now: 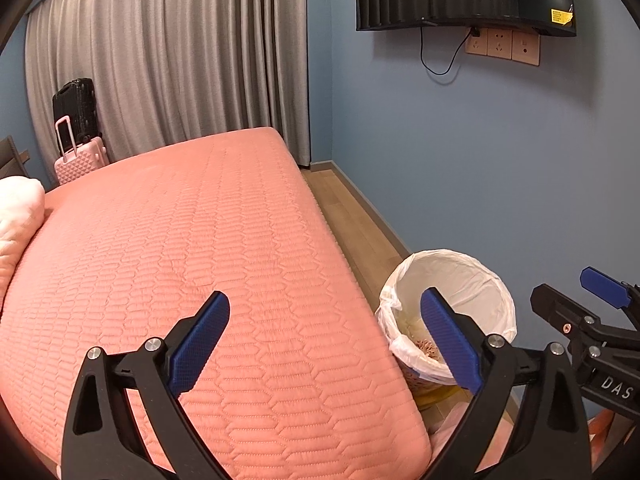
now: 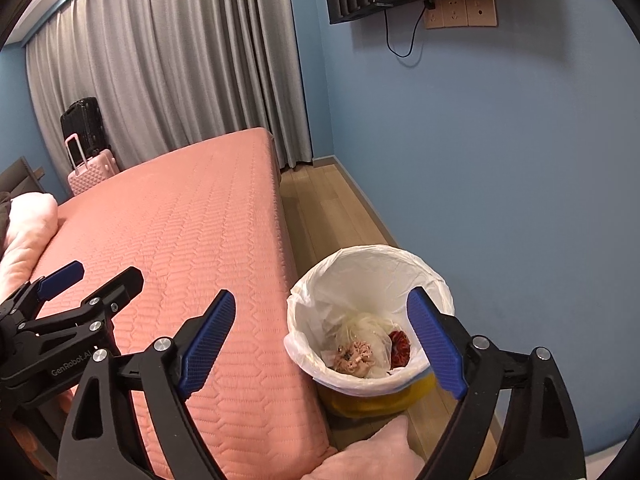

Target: Collect trash

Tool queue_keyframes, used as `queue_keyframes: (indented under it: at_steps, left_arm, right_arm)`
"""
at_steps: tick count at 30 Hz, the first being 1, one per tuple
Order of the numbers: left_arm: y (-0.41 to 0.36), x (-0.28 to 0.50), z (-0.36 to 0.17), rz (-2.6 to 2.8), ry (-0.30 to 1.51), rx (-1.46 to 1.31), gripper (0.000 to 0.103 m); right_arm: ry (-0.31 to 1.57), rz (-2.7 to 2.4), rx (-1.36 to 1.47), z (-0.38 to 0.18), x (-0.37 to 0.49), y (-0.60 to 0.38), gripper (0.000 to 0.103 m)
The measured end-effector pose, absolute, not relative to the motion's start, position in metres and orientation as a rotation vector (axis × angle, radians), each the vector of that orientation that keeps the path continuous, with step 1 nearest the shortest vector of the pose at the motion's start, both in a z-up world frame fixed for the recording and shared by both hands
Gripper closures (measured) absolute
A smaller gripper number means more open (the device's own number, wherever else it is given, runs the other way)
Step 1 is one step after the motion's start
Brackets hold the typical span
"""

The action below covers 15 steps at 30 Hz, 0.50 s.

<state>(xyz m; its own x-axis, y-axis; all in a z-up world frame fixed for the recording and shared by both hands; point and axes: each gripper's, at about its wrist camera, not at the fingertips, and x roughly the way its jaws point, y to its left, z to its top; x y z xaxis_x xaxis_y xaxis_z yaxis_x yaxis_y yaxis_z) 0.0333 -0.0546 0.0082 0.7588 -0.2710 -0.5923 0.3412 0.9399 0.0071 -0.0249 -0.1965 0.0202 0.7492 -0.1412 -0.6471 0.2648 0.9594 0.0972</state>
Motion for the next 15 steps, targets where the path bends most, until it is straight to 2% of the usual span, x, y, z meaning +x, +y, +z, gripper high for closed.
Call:
queue_keyframes:
  at_steps: [4,6,15]
  left_arm:
    - [-0.053,0.032,0.005,-0.325,0.637,0.107,0.007]
    - [-0.053,0.030,0.004,-0.318,0.636,0.105,0.007]
    - [-0.060,0.025,-0.004,-0.313,0.653,0.113,0.007]
  right_arm:
    - [0.691,-0.238,0.159,0.015,-0.027,-0.195,0.015]
    - [0.698,-0.244,0.153,0.013,-0.026,-0.194,0.005]
    - [0.721,-0.259,0.104,0.001,-0.030,-0.191,0.005]
